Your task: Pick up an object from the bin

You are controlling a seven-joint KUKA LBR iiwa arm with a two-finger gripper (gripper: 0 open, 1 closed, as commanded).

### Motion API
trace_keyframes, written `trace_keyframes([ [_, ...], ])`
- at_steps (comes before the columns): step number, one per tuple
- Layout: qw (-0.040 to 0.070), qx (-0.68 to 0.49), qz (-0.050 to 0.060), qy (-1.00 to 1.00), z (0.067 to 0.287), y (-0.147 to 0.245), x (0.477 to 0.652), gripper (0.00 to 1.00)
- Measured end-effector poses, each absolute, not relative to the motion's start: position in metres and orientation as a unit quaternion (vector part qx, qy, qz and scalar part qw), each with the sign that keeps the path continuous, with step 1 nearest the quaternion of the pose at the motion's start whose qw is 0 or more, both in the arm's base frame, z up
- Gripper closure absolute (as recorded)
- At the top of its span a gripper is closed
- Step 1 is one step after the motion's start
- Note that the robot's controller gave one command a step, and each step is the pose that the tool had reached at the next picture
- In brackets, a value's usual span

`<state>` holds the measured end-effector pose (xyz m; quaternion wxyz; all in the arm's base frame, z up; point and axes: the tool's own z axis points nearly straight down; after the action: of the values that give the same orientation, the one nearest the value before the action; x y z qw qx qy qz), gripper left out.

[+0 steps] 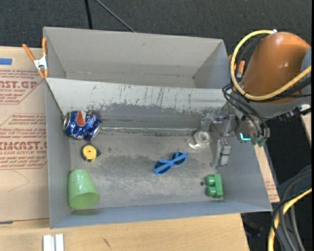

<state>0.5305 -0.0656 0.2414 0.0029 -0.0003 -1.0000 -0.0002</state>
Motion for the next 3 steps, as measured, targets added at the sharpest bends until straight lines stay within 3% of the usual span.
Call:
trace_keyframes([
  [1, 0.003, -0.013, -0.001, -1.0, 0.13, -0.017, 0.541, 0.0],
  [2, 0.002, 0.037, 0.0, -0.999, 0.066, -0.009, 0.547, 0.0],
  [3, 0.0, 0.036, 0.0, -0.999, 0.07, -0.009, 0.549, 1.0],
])
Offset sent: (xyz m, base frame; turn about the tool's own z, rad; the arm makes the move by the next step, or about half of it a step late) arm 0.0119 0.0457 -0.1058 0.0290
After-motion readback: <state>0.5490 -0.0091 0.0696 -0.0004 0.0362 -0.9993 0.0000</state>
